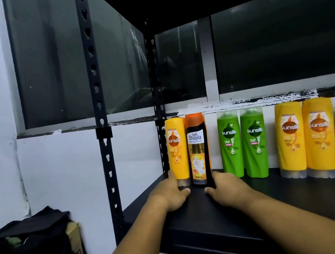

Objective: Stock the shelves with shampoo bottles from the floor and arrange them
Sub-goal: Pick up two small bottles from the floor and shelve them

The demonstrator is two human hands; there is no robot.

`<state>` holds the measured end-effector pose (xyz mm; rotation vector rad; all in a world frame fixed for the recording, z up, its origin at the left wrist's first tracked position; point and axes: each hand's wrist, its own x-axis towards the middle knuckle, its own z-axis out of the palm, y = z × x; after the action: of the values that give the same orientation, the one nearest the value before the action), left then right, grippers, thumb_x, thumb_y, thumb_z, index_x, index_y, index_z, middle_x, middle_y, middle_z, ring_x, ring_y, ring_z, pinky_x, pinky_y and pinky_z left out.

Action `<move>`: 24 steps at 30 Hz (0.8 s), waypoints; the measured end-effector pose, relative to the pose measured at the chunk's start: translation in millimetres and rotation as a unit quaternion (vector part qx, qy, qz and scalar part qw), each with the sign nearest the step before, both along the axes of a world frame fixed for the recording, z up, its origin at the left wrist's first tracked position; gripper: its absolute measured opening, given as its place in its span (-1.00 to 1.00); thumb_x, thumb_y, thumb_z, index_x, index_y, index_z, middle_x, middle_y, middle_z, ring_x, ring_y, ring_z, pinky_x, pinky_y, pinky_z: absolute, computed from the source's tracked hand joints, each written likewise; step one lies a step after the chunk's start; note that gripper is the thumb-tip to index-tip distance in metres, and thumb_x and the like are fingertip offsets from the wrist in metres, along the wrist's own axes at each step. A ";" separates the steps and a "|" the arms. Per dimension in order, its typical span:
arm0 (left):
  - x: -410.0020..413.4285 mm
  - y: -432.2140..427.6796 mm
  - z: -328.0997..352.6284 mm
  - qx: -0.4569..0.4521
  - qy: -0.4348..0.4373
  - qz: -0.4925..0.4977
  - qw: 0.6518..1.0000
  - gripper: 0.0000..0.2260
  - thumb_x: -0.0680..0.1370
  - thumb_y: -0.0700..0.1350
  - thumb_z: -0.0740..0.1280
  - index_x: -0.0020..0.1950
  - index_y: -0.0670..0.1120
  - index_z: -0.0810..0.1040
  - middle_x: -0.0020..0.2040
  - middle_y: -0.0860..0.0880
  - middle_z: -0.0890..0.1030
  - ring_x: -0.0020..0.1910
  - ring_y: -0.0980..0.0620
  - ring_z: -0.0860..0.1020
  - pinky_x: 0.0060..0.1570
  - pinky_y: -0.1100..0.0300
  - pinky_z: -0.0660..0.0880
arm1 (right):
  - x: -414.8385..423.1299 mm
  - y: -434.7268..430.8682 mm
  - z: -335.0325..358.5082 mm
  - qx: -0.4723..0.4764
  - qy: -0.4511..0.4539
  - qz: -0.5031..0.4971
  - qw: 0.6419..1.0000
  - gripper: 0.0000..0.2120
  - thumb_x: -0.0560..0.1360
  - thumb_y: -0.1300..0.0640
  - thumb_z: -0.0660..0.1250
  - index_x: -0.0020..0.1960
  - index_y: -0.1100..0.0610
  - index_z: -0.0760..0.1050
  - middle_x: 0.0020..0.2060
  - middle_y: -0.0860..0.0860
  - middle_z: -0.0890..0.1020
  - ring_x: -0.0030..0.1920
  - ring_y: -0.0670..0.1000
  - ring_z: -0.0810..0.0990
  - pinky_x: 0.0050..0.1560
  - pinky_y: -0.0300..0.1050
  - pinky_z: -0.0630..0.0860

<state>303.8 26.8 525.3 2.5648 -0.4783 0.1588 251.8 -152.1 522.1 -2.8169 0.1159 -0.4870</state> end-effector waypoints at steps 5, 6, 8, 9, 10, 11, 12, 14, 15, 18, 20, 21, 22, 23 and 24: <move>-62.2 15.1 1.5 0.083 -0.008 -0.054 0.995 -0.49 0.64 0.22 0.23 0.55 0.05 0.38 0.51 0.00 0.43 0.46 -0.02 0.41 0.37 0.15 0.35 | -69.5 13.5 -2.3 -0.074 0.081 0.097 0.989 -0.60 0.67 -0.10 0.06 0.33 0.09 0.48 0.36 0.10 0.52 0.37 0.15 0.46 0.32 -0.03 0.41; -76.4 17.7 -1.2 0.086 -0.017 -0.070 0.994 -0.52 0.66 0.21 0.20 0.54 0.06 0.40 0.51 0.01 0.44 0.48 -0.01 0.39 0.41 0.11 0.35 | -86.0 14.2 -2.7 -0.081 0.084 0.124 0.985 -0.55 0.68 -0.10 0.04 0.44 0.09 0.41 0.45 0.07 0.45 0.45 0.11 0.38 0.42 -0.04 0.33; -104.0 22.8 -9.7 0.085 -0.041 -0.091 0.991 -0.56 0.70 0.16 0.13 0.55 0.05 0.39 0.54 0.01 0.41 0.55 0.02 0.31 0.49 0.05 0.29 | -119.0 16.1 -3.1 -0.094 0.081 0.163 0.979 -0.50 0.69 -0.10 0.01 0.57 0.07 0.24 0.55 0.01 0.29 0.56 0.02 0.22 0.53 -0.08 0.18; -116.3 25.3 -14.9 0.083 -0.055 -0.100 0.990 -0.56 0.71 0.13 0.10 0.56 0.03 0.37 0.56 0.00 0.38 0.58 0.03 0.26 0.53 0.04 0.22 | -133.8 17.5 -3.8 -0.103 0.071 0.173 0.977 -0.48 0.69 -0.11 0.01 0.59 0.06 0.20 0.57 -0.01 0.26 0.57 0.00 0.19 0.54 -0.08 0.15; -127.2 27.7 -20.5 0.082 -0.072 -0.108 0.988 -0.57 0.72 0.10 0.09 0.58 0.01 0.34 0.58 0.00 0.35 0.59 0.05 0.22 0.56 0.05 0.15 | -146.9 18.8 -5.5 -0.114 0.057 0.180 0.975 -0.47 0.69 -0.13 0.03 0.60 0.05 0.18 0.57 -0.02 0.26 0.57 0.00 0.19 0.54 -0.06 0.15; -138.1 30.6 -25.9 0.084 -0.089 -0.115 0.986 -0.57 0.73 0.07 0.09 0.59 0.01 0.32 0.59 0.02 0.32 0.60 0.08 0.18 0.58 0.06 0.08 | -158.9 20.2 -8.4 -0.126 0.040 0.186 0.974 -0.46 0.68 -0.14 0.05 0.60 0.04 0.18 0.57 -0.03 0.26 0.56 -0.01 0.20 0.54 -0.05 0.15; -148.5 33.6 -30.8 0.083 -0.107 -0.121 0.983 -0.56 0.73 0.06 0.11 0.61 0.01 0.29 0.61 0.04 0.28 0.61 0.11 0.14 0.60 0.10 0.01 | -168.8 21.8 -12.2 -0.132 0.023 0.190 0.973 -0.45 0.67 -0.15 0.07 0.60 0.03 0.17 0.57 -0.03 0.25 0.56 -0.02 0.18 0.55 -0.05 0.12; -168.9 41.0 -42.8 0.062 -0.137 -0.128 0.980 -0.53 0.71 0.06 0.17 0.62 0.02 0.26 0.62 0.10 0.22 0.61 0.18 0.07 0.57 0.25 -0.07 | -184.5 25.1 -24.7 -0.131 -0.011 0.198 0.971 -0.44 0.66 -0.17 0.08 0.60 0.00 0.16 0.59 -0.05 0.20 0.59 -0.06 0.10 0.58 -0.05 0.02; -178.2 45.1 -50.4 0.043 -0.142 -0.127 0.981 -0.52 0.70 0.06 0.20 0.62 0.02 0.27 0.62 0.14 0.19 0.61 0.20 0.05 0.53 0.31 -0.08 | -190.2 27.0 -32.9 -0.133 -0.030 0.204 0.969 -0.45 0.66 -0.16 0.08 0.60 0.00 0.17 0.59 -0.05 0.18 0.59 -0.07 0.06 0.59 -0.04 -0.04; -198.7 57.6 -85.8 0.025 -0.135 -0.117 0.984 -0.53 0.68 0.06 0.25 0.59 0.01 0.35 0.59 0.11 0.28 0.59 0.19 0.15 0.52 0.32 0.05 | -203.7 35.1 -69.2 -0.120 -0.063 0.221 0.966 -0.48 0.66 -0.12 0.11 0.57 0.04 0.24 0.57 -0.06 0.25 0.60 -0.07 0.04 0.60 0.01 -0.13; -208.3 64.4 -121.4 0.030 -0.102 -0.113 0.988 -0.55 0.67 0.05 0.28 0.55 -0.02 0.41 0.54 0.03 0.40 0.54 0.12 0.31 0.47 0.32 0.17 | -210.8 42.7 -104.4 -0.078 -0.037 0.228 0.970 -0.48 0.65 -0.11 0.14 0.56 0.04 0.25 0.55 -0.04 0.28 0.59 -0.07 0.11 0.60 -0.03 -0.07; -213.2 67.5 -141.5 0.036 -0.075 -0.113 0.990 -0.56 0.66 0.04 0.29 0.53 -0.04 0.43 0.52 0.01 0.43 0.51 0.09 0.36 0.45 0.31 0.22 | -213.3 46.4 -126.6 -0.055 -0.015 0.229 0.972 -0.48 0.65 -0.11 0.15 0.56 0.05 0.27 0.54 -0.04 0.31 0.57 -0.07 0.16 0.59 -0.06 0.00; -217.2 70.4 -163.3 0.045 -0.043 -0.112 0.992 -0.56 0.66 0.03 0.30 0.52 -0.05 0.44 0.51 0.00 0.45 0.49 0.06 0.39 0.43 0.28 0.26 | -215.5 50.1 -151.2 -0.032 0.011 0.230 0.973 -0.49 0.64 -0.11 0.17 0.54 0.05 0.30 0.52 -0.03 0.35 0.55 -0.05 0.22 0.57 -0.08 0.09; -220.6 73.6 -186.1 0.056 -0.013 -0.109 0.992 -0.57 0.66 0.03 0.30 0.52 -0.06 0.44 0.50 -0.01 0.47 0.47 0.04 0.41 0.41 0.25 0.30 | -217.8 53.3 -176.4 -0.012 0.038 0.230 0.972 -0.50 0.63 -0.10 0.18 0.52 0.06 0.33 0.49 -0.02 0.39 0.51 -0.03 0.29 0.53 -0.08 0.20; -222.7 77.3 -209.8 0.072 0.019 -0.103 0.992 -0.57 0.66 0.03 0.30 0.51 -0.07 0.45 0.49 -0.01 0.48 0.45 0.02 0.44 0.38 0.24 0.34 | -219.1 56.4 -203.1 0.004 0.068 0.232 0.970 -0.50 0.63 -0.10 0.20 0.51 0.06 0.35 0.47 -0.01 0.43 0.48 0.00 0.35 0.47 -0.08 0.29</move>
<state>81.1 104.1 315.5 2.6310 -0.7596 0.0009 32.7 -95.8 319.0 -2.7361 -0.5009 -0.1829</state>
